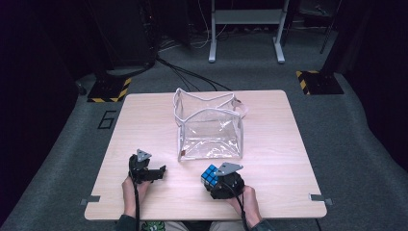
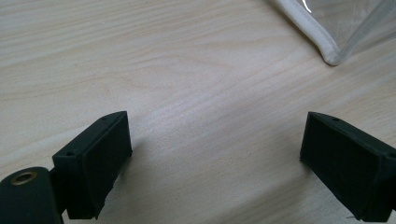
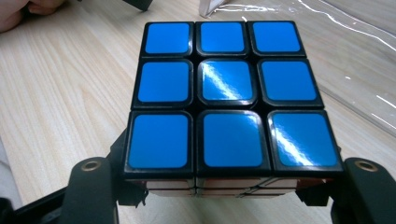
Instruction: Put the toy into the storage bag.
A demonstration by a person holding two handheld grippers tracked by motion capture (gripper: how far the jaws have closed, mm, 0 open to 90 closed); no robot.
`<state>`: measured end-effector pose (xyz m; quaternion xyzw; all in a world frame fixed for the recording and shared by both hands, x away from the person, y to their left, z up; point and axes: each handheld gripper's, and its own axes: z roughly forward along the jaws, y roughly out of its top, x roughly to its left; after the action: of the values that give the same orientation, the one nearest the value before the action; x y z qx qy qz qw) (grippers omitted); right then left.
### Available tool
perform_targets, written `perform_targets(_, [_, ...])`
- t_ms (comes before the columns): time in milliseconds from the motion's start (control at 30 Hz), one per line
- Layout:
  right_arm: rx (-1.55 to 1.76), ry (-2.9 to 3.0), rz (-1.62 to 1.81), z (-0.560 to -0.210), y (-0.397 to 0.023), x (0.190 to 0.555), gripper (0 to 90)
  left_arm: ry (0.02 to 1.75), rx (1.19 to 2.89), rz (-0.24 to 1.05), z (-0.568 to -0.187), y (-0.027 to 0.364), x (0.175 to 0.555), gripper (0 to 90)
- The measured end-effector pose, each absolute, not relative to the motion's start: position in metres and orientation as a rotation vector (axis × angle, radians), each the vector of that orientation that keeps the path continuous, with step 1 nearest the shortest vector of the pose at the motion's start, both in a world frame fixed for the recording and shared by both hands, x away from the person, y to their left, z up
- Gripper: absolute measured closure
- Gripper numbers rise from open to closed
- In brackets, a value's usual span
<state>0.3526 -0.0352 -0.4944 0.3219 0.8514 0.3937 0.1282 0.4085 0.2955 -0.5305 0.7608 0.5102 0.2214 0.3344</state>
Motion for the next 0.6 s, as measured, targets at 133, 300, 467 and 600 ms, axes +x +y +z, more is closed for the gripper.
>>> perform_targets(133, [0.942,2.477,1.154,-0.49,-0.038,0.357,33.5,1.338,1.98,0.58,-0.53,0.295,0.409,8.4])
perform_targets(300, [0.948,2.482,1.157,-0.482,-0.04,0.367,33.5,1.339,1.98,0.581,-0.53,0.295,0.409,8.6])
perform_targets(467, [0.972,2.464,1.172,-0.472,-0.044,0.373,33.4,1.34,1.978,0.584,-0.531,0.295,0.409,8.5])
perform_targets(600, [0.983,2.466,1.189,-0.463,-0.049,0.383,33.5,1.345,1.975,0.585,-0.531,0.295,0.409,8.6])
